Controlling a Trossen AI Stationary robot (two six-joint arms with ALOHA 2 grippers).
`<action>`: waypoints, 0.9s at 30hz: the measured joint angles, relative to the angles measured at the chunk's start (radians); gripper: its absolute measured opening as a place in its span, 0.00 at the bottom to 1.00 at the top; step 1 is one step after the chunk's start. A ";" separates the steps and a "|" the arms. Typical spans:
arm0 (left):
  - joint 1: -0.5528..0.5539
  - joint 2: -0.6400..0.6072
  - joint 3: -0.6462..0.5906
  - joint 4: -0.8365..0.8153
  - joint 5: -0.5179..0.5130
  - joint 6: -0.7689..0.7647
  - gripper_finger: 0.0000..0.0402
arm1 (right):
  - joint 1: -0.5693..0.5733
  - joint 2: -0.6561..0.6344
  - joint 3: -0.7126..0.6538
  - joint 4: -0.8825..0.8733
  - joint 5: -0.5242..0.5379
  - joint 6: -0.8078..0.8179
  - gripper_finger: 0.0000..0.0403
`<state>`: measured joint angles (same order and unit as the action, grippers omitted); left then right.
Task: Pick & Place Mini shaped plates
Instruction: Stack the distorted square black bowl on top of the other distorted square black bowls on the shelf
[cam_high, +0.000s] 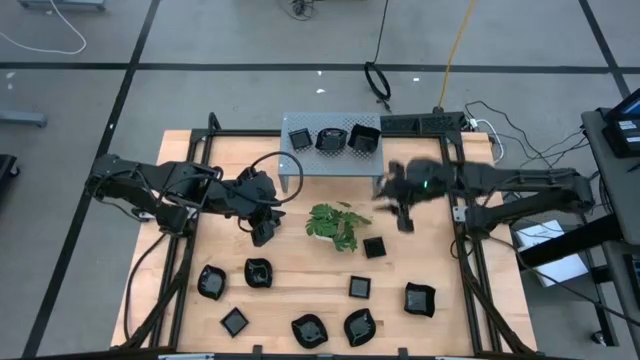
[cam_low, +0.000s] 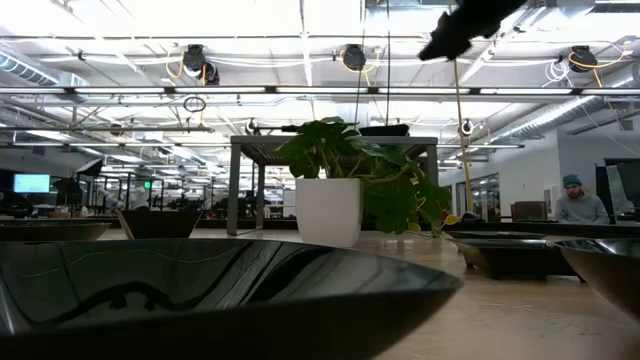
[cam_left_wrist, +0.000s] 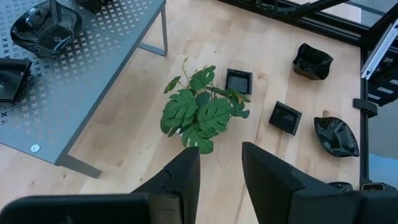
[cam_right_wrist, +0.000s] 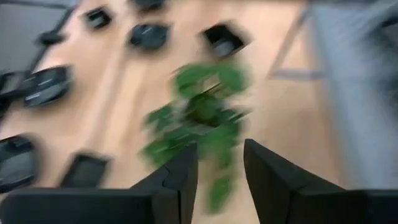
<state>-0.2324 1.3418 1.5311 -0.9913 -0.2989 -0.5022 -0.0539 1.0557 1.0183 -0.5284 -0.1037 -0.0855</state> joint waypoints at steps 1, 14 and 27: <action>-0.003 0.000 0.000 0.000 0.000 0.000 0.30 | 0.038 0.000 -0.020 -0.005 -0.001 0.043 0.30; -0.041 0.000 0.000 -0.001 0.007 0.000 0.30 | 0.438 0.000 -0.167 -0.150 -0.004 0.578 0.40; -0.056 0.000 0.000 -0.001 0.008 -0.027 0.30 | 0.578 0.001 -0.366 -0.126 -0.166 0.930 0.40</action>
<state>-0.2886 1.3418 1.5311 -0.9918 -0.2909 -0.5291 0.5245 1.0569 0.6523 -0.6541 -0.2699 0.8441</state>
